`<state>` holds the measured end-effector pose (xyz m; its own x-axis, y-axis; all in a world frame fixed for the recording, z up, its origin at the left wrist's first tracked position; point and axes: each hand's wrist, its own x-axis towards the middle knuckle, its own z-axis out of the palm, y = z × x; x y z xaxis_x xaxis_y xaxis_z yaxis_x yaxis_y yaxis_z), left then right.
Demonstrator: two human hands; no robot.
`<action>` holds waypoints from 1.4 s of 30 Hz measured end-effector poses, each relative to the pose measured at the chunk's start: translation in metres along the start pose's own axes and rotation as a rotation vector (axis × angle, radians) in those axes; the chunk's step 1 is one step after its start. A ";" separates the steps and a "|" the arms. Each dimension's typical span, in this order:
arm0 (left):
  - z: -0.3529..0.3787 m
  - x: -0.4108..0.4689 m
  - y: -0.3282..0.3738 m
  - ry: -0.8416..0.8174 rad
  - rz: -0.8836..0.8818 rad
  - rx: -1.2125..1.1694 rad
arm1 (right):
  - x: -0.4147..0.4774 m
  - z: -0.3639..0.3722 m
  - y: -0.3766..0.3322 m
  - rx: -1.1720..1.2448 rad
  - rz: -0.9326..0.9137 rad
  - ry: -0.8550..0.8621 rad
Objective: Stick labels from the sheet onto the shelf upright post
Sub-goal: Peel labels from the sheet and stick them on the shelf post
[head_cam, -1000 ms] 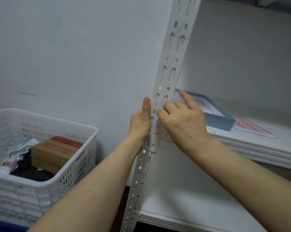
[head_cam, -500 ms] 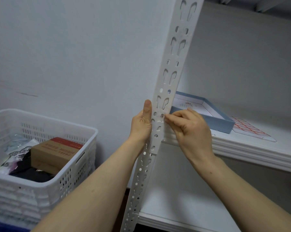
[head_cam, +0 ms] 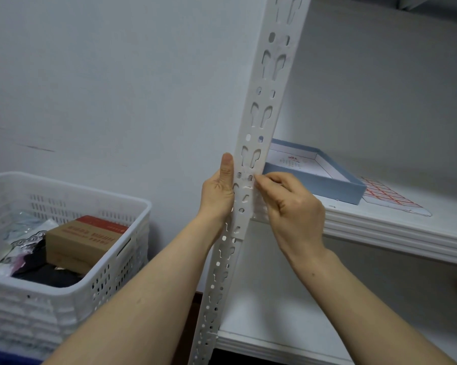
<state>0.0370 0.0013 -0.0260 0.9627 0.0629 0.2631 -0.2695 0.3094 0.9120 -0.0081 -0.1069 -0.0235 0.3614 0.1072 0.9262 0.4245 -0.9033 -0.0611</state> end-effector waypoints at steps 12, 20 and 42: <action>-0.001 -0.001 0.000 0.006 -0.008 0.029 | 0.003 0.003 0.002 -0.037 -0.012 0.013; 0.000 -0.003 0.002 0.012 -0.003 0.037 | 0.002 0.003 -0.003 -0.050 0.013 -0.015; 0.000 0.001 -0.003 -0.001 0.027 0.039 | 0.006 0.010 -0.007 0.028 0.029 0.049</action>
<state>0.0387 0.0006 -0.0285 0.9552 0.0694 0.2878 -0.2957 0.2707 0.9161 -0.0006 -0.0953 -0.0219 0.3336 0.0603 0.9408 0.4375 -0.8939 -0.0978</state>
